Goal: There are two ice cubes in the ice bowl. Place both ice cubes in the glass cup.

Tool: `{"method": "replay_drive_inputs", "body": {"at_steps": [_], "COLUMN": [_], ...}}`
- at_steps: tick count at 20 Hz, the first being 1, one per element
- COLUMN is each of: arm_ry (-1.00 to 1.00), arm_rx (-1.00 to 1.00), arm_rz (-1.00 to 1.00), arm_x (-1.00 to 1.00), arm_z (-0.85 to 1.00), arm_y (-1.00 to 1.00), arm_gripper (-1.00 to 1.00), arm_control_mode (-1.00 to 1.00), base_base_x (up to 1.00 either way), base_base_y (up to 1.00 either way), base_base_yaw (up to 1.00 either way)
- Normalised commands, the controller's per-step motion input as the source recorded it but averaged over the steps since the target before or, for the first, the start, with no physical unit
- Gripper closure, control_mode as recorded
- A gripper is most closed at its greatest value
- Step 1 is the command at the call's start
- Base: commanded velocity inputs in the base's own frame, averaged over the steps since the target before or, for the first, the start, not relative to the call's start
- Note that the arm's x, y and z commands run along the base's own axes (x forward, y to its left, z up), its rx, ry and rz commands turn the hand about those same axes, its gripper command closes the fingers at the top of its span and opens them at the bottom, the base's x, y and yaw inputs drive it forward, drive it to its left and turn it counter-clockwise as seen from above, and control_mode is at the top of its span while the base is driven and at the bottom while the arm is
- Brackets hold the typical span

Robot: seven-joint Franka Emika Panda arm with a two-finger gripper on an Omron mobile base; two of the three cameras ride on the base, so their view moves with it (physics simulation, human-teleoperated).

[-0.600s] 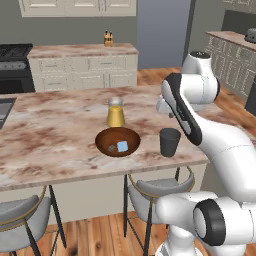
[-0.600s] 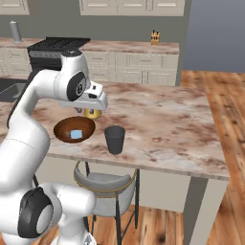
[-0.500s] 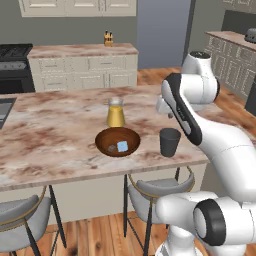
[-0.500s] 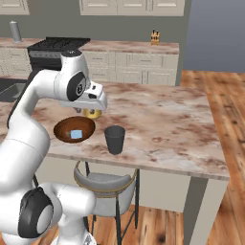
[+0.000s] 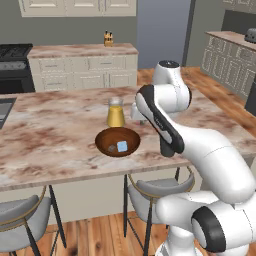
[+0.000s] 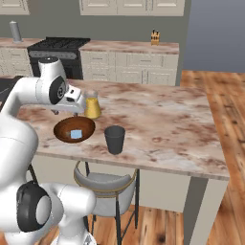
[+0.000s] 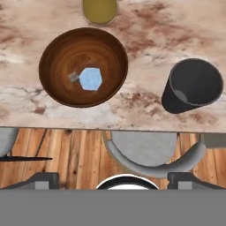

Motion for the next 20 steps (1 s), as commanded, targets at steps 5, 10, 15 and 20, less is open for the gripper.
{"method": "replay_drive_inputs", "body": {"at_steps": [5,10,15,20], "arm_ry": [0.00,0.00,0.00,0.05], "arm_rx": [-0.02,-0.01,0.01,0.00], "arm_rz": [0.00,0.00,0.00,0.00], "arm_x": [0.17,0.18,0.43,0.46], "arm_z": [-0.22,-0.28,-0.33,-0.25], "arm_y": [0.47,0.00,0.03,0.14], "arm_gripper": [-1.00,-1.00,-1.00,-1.00], "arm_control_mode": [-1.00,-1.00,-1.00,-1.00], "base_base_x": [0.00,0.00,0.00,0.00], "base_base_y": [0.00,0.00,0.00,0.00], "base_base_yaw": [0.00,0.00,0.00,0.00]}}
